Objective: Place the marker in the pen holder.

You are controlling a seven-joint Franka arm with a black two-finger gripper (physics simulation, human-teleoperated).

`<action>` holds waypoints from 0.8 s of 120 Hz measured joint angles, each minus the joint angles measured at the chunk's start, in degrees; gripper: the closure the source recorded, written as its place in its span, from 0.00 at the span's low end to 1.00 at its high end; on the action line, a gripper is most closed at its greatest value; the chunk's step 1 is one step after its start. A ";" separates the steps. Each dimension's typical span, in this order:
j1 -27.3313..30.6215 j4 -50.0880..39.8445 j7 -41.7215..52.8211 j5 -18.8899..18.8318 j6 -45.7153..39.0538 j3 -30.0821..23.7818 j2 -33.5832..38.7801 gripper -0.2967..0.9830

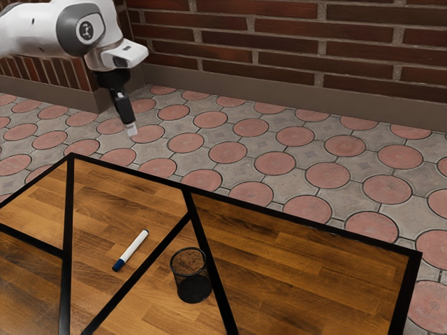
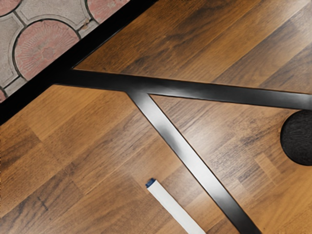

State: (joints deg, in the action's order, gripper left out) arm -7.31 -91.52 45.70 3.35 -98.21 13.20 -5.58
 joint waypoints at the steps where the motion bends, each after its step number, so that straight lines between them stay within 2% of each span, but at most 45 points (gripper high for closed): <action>1: -0.01 0.00 0.15 0.01 -0.03 0.01 0.00 0.23; 21: 0.07 -0.69 2.79 0.05 -0.38 0.05 1.07 0.23; 29: -0.28 -5.48 2.51 -0.14 -1.13 0.39 4.19 0.23; 41: -2.11 -14.46 0.76 -1.33 -7.07 2.89 5.72 0.23; 57: -0.66 -16.94 -2.47 -1.93 -12.59 3.92 0.73 0.23; 71: 3.23 -23.51 -5.04 0.08 -20.67 4.00 -1.68 0.23; 86: 2.05 -30.59 -7.66 3.34 -31.47 3.84 -3.40 0.24; 96: 1.74 -31.48 -9.12 5.44 -36.43 3.83 -5.29 0.34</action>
State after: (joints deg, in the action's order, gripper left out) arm -5.57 -123.00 36.58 8.79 -134.64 17.03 -10.87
